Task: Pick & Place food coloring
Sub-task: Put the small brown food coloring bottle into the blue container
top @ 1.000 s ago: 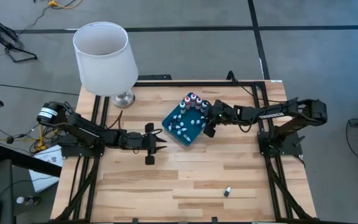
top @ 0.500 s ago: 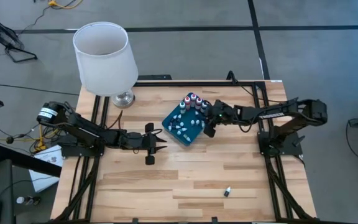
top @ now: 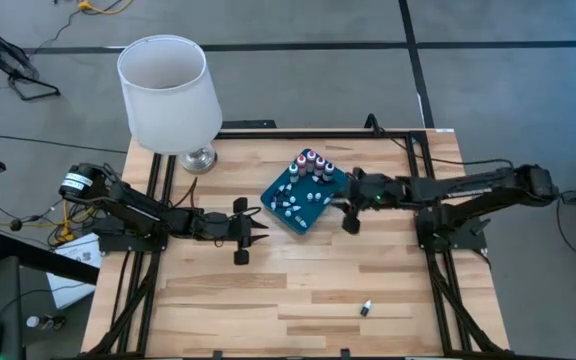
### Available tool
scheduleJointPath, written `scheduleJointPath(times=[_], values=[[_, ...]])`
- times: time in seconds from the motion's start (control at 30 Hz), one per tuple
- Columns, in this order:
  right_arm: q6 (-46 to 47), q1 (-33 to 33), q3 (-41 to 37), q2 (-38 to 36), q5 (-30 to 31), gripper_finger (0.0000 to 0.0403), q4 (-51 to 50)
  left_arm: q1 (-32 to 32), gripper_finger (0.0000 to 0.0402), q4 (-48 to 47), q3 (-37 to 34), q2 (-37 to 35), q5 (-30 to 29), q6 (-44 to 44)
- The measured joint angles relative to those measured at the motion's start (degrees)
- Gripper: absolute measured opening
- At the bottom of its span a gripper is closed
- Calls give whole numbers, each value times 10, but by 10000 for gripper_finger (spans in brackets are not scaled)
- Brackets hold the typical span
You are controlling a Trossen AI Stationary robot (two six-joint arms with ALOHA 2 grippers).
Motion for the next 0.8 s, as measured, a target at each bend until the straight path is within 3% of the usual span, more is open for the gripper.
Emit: scheduleJointPath(times=[0.3, 0.6, 0.8], values=[[95, 173, 0, -47, -27, 88, -149, 0, 96, 4, 0, 0, 15, -9], [261, 346, 0, -33, -24, 88, -164, 0, 96, 5, 0, 0, 15, -9], [390, 429, 0, 24, 0, 88, -163, 0, 96, 11, 0, 0, 15, -12]])
